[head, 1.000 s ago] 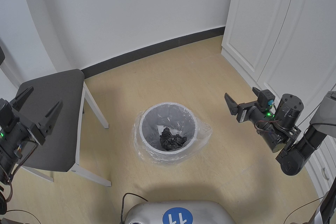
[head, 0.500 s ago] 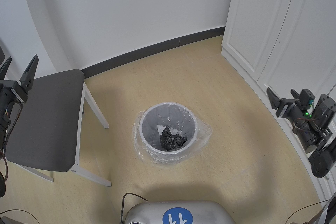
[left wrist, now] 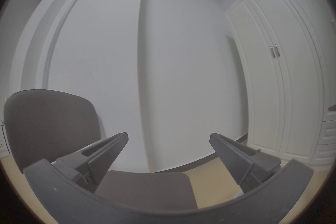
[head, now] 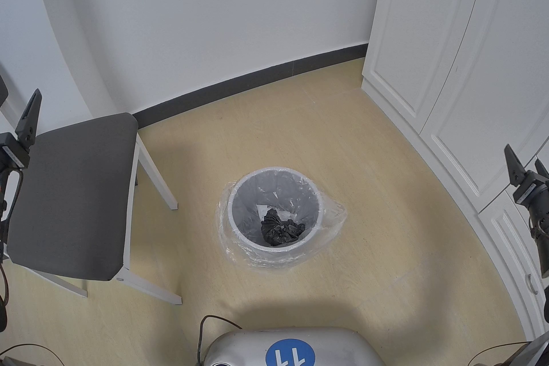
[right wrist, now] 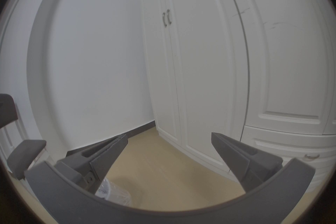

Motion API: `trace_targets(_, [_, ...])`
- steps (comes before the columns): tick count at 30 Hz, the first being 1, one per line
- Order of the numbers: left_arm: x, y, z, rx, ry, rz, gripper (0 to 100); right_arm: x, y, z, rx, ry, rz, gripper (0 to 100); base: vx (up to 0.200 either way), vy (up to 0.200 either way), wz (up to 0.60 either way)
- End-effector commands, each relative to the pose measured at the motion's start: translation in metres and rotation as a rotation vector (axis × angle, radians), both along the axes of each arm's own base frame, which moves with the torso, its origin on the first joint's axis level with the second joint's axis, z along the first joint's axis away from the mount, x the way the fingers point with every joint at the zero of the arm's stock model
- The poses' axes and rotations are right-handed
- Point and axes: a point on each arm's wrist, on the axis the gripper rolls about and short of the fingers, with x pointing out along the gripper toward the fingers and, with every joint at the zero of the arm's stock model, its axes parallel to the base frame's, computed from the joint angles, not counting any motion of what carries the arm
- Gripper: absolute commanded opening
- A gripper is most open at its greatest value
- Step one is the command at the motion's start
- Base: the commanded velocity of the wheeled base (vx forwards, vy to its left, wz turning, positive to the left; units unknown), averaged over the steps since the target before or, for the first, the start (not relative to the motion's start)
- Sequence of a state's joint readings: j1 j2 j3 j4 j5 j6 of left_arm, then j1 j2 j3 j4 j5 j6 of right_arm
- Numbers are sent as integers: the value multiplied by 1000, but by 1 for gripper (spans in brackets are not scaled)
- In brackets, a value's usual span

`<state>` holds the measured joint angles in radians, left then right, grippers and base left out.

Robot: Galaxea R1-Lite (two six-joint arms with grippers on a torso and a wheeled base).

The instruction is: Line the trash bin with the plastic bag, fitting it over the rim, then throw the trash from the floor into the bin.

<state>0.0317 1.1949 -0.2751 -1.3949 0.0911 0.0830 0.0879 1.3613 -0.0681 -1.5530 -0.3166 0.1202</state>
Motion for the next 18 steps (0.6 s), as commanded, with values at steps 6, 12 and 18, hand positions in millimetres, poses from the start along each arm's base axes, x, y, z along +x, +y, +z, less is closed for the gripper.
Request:
trace_targets(6, [-48, 0, -4, -40, -88, 47, 100, -82, -8, 19, 52, -204, -30, 100, 0, 0, 0])
trace_targets(12, [-69, 0, -5, -46, -128, 65, 100, -117, -11, 12, 59, -208, -23, 100, 0, 0, 0])
trace_targets(18, [-100, 0, -12, -62, -115, 92, 100, -146, -14, -2, 59, -210, -26, 100, 0, 0, 0])
